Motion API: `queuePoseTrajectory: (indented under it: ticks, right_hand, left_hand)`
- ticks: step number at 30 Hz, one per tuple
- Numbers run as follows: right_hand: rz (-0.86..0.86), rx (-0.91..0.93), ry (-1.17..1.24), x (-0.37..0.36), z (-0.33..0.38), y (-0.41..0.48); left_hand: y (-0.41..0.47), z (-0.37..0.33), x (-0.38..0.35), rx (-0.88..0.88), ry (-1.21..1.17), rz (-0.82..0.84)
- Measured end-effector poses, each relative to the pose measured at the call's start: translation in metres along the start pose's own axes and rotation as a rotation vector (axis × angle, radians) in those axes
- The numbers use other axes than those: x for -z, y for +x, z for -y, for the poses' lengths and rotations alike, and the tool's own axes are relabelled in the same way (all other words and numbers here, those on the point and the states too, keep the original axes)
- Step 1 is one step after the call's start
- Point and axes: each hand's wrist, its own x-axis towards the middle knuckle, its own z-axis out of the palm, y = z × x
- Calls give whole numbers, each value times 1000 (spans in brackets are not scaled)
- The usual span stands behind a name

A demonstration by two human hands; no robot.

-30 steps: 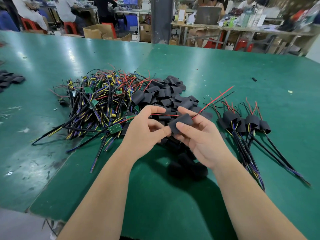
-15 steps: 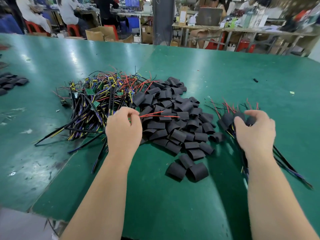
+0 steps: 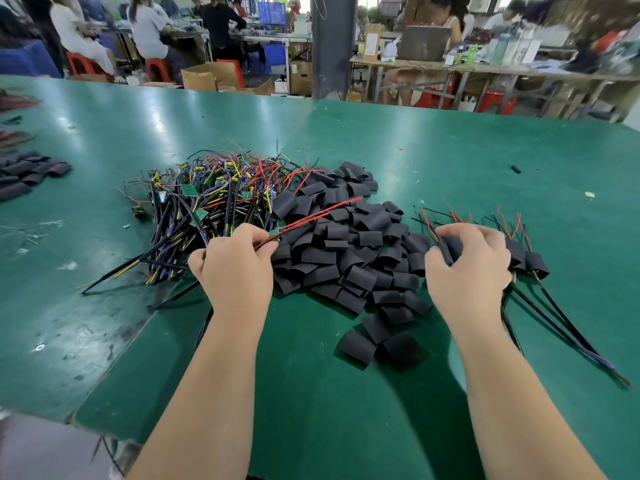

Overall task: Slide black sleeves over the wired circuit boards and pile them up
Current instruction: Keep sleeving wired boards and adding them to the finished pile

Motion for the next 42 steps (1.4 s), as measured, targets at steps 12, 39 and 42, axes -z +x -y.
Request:
queuePoseTrajectory:
  ticks: [12,39,42]
  right_hand:
    - [796,-29,768,-29,16,-26]
    - [607,-337,1148,-35,15,-16]
    - [609,-314,1128,-35,15,-17]
  left_hand:
    - [-13,-28,0,-622,-405,66]
    - [-4,-13,-4,-36,-685,354]
    - [-2,-11,-3,58,-693,336]
